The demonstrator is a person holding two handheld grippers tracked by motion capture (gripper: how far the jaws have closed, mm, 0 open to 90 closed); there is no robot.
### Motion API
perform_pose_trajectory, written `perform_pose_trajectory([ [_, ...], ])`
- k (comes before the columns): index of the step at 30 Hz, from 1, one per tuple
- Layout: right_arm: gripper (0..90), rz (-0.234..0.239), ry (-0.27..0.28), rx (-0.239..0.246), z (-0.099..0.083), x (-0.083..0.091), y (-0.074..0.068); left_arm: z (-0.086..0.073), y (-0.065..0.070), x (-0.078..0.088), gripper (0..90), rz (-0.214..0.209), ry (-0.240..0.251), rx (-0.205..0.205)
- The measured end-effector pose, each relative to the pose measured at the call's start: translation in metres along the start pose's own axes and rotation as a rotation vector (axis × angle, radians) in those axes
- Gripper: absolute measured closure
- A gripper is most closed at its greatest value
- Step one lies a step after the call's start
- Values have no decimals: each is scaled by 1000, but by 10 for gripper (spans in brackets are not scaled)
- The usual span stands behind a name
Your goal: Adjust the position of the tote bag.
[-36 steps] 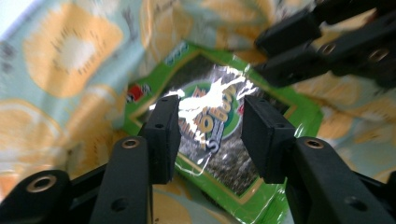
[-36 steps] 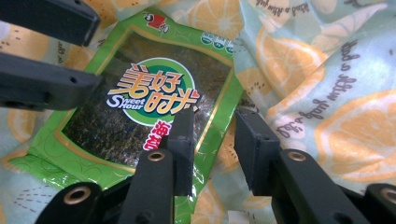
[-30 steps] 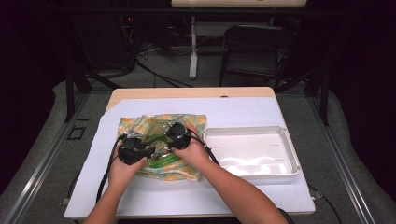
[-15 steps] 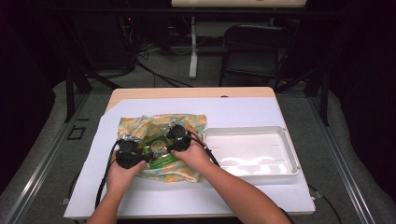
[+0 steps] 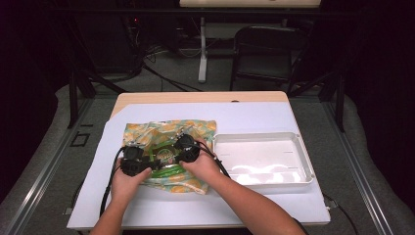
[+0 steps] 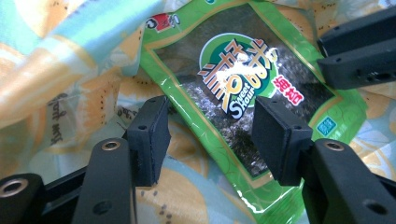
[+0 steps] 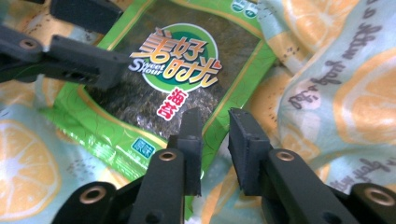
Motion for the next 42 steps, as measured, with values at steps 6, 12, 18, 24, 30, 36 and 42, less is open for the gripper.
perform_pose_trajectory([
  [6, 794, 7, -23, 19, -3, 4, -5, 0, -1, -1, 474, -22, -1, 3],
  [12, 801, 8, -9, 8, -6, 5, -8, 0, -1, -3, 474, -38, -1, -1],
  [18, 808, 19, -36, 19, -9, 9, -10, 1, -1, -3, 474, -48, 0, -12],
  [24, 784, 18, -20, 7, -9, 9, -11, 1, -1, -3, 475, -48, -3, -11],
  [30, 780, -15, 20, -32, -7, 5, -5, 1, -2, -2, 480, -53, 2, -7],
  [36, 786, -8, 20, -36, -8, 3, -2, 2, -5, -1, 476, -47, 11, 18],
  [42, 798, -11, 23, -46, -10, 4, -2, 2, -6, -2, 452, -58, -3, 43],
])
Point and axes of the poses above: each handheld gripper's, and its own axes: x roughly backward along the jaws, z roughly out of its top, y roughly to its right, the point moved 3 cm from there along -x, roughly forward along the jaws, and after that the axes turned 11 degrees about x, right-handed, at the moved point
